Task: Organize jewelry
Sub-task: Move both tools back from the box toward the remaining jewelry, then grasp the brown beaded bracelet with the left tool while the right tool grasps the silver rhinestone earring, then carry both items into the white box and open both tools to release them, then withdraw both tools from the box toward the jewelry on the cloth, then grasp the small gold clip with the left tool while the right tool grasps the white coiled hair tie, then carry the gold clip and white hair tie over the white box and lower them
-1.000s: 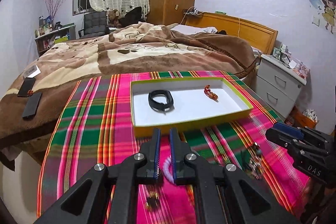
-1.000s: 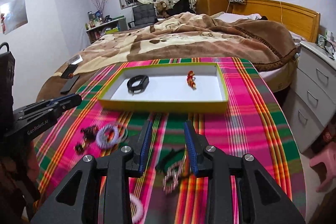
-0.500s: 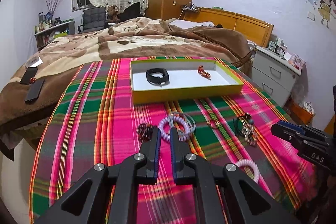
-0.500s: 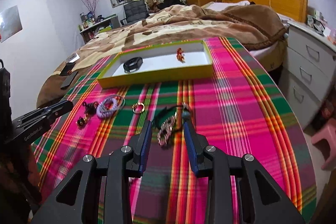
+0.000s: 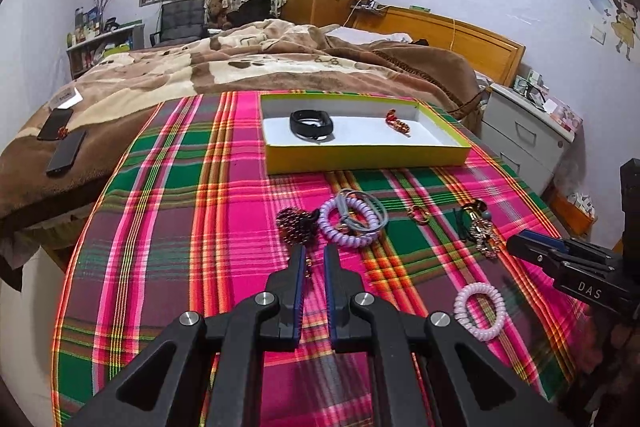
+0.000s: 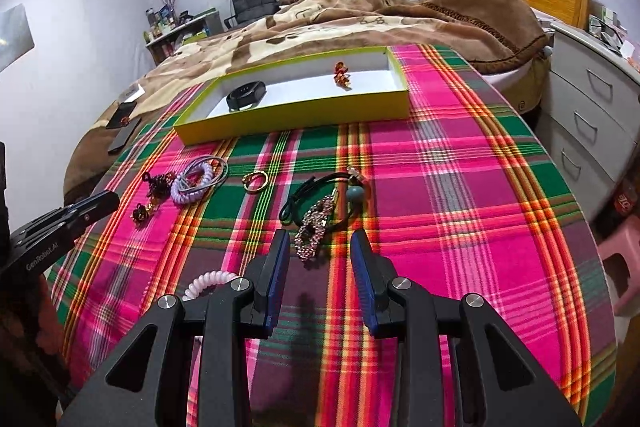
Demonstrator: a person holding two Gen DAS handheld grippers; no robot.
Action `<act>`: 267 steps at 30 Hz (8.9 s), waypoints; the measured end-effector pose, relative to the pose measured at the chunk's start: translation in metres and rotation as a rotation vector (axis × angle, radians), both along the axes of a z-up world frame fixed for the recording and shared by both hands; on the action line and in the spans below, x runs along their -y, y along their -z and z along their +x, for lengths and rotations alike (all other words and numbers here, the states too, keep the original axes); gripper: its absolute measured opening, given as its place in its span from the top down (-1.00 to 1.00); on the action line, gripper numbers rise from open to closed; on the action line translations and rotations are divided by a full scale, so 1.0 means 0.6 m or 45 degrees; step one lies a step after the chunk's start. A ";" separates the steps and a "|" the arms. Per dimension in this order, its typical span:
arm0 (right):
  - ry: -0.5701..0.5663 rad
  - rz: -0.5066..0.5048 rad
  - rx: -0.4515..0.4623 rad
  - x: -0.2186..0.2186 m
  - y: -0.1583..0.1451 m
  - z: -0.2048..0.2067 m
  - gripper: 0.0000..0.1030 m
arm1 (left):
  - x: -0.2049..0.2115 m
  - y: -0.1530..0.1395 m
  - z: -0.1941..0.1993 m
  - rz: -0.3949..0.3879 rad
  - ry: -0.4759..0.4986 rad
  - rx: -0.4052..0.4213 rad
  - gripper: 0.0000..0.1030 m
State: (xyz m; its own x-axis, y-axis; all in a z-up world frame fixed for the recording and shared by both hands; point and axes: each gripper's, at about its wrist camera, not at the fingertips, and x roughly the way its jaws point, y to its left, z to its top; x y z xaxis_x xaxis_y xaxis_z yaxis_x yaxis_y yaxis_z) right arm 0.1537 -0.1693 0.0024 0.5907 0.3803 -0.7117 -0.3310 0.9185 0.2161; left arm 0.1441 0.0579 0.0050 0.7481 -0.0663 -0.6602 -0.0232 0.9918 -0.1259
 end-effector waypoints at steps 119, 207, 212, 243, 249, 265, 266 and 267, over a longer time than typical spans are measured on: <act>-0.005 -0.081 -0.107 -0.038 0.005 0.393 0.48 | -0.059 0.022 0.405 0.084 0.002 -0.137 0.53; -0.194 -0.106 -0.046 -0.061 0.013 -0.064 0.82 | 0.034 0.043 0.044 0.181 0.165 -0.203 0.69; -0.168 -0.074 -0.031 -0.051 0.005 -0.065 0.82 | 0.037 0.032 0.023 0.126 0.174 -0.167 0.70; -0.058 -0.026 0.070 -0.022 -0.062 0.027 0.82 | 0.018 -0.034 0.066 -0.007 0.151 -0.007 0.70; -0.048 -0.017 0.088 -0.021 -0.076 0.066 0.82 | 0.018 -0.049 0.098 0.015 0.166 0.031 0.70; 0.021 -0.050 0.065 -0.015 -0.067 0.232 0.82 | -0.012 -0.038 0.247 0.077 0.137 0.010 0.70; 0.027 -0.061 0.059 -0.015 -0.063 0.245 0.82 | -0.016 -0.034 0.254 0.080 0.133 0.005 0.70; 0.030 -0.068 0.055 -0.015 -0.060 0.254 0.82 | -0.019 -0.030 0.265 0.083 0.127 -0.002 0.70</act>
